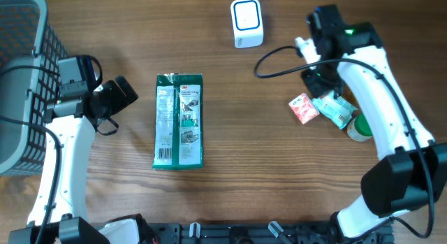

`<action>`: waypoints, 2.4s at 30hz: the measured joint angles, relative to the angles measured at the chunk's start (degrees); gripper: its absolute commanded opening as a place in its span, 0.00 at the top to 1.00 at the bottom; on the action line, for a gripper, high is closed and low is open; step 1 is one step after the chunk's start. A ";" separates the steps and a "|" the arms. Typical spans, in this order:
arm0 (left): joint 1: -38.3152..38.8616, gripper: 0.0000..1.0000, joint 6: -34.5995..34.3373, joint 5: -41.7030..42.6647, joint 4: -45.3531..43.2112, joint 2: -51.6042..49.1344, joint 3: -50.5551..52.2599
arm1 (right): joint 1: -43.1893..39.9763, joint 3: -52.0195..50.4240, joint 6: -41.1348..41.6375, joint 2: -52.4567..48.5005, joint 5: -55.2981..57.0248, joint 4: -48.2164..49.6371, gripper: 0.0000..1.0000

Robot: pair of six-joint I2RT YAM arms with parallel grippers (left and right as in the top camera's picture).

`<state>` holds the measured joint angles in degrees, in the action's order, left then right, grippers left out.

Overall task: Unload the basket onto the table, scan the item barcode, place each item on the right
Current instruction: 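Carry the red tube right and place it beside the other items, then move both grippers to the green gloves pack and grasp it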

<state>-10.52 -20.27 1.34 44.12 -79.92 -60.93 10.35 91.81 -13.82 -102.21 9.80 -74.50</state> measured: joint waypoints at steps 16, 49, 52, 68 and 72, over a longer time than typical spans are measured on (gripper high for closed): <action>0.00 0.00 0.00 0.00 0.00 0.00 0.00 | 0.92 -8.74 11.45 -0.22 -31.61 18.73 0.43; 6.73 0.96 1.07 4.33 -11.02 -20.65 5.16 | 24.70 -24.61 41.27 -0.85 -15.93 47.76 0.42; 6.73 0.96 1.09 5.46 -11.43 -22.01 4.96 | 24.70 -24.61 42.62 -0.85 -15.67 47.76 0.38; 18.93 0.96 -0.50 7.56 -10.71 -23.06 3.91 | 24.55 -24.46 47.93 -11.37 -34.47 56.22 0.34; 19.08 0.96 -1.29 7.54 -10.71 -23.06 3.91 | 24.68 -22.88 51.56 -15.91 -44.57 63.69 0.42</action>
<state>8.56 -21.56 8.88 33.41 -102.98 -57.01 35.03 68.93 37.74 -118.13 -34.76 -10.81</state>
